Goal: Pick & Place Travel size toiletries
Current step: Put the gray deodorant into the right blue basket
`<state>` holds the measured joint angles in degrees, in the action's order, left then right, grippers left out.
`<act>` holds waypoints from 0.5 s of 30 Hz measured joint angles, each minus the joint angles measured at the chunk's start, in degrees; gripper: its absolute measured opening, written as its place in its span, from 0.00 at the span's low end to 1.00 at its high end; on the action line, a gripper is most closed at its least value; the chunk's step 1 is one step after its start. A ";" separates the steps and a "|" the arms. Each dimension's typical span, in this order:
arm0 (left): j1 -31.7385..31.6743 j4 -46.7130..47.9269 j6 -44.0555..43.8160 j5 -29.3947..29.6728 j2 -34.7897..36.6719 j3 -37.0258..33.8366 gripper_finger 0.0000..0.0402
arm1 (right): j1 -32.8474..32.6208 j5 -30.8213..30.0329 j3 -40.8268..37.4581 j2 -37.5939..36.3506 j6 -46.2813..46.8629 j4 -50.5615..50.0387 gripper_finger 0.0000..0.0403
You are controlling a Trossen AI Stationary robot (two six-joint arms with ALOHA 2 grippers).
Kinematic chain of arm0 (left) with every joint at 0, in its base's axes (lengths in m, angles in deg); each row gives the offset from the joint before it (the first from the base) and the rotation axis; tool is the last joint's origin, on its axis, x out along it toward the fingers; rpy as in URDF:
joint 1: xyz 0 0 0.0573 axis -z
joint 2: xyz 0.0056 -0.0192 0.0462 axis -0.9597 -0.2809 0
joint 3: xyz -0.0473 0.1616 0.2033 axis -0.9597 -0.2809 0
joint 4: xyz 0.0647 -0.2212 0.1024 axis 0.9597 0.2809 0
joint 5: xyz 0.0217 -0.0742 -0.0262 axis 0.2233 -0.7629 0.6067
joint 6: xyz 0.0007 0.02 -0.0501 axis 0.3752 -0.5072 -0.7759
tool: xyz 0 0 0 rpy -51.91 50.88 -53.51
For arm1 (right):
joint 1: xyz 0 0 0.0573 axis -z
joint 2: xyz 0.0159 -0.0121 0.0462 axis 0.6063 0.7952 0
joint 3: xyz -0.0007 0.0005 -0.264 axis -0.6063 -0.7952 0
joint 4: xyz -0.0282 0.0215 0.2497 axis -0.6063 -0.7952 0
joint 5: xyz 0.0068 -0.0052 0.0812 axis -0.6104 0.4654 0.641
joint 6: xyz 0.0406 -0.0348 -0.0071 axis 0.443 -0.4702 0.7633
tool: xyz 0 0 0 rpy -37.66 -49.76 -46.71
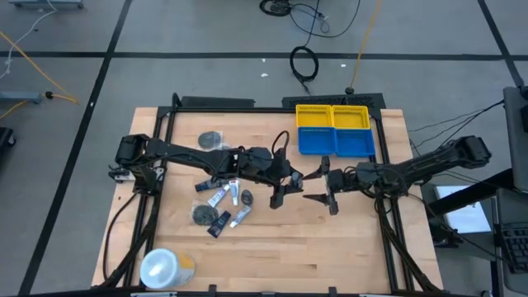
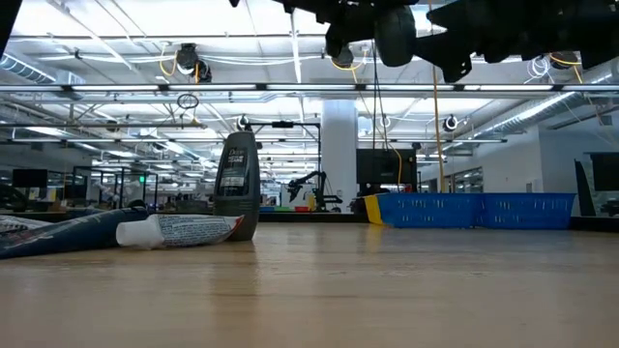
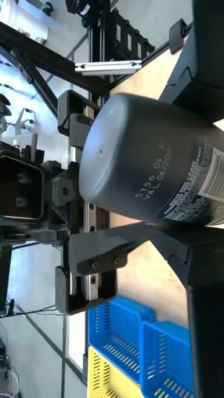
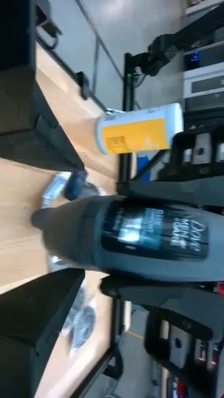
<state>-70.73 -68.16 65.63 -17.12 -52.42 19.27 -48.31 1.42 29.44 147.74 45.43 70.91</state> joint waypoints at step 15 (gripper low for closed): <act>0.05 -2.94 1.04 0.32 0.00 0.00 0.48 | 0.04 -1.73 3.92 10.69 -0.52 10.63 0.65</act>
<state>-70.67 -71.10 66.68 -16.79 -52.42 19.27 -48.26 -0.30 33.36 158.43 44.91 81.54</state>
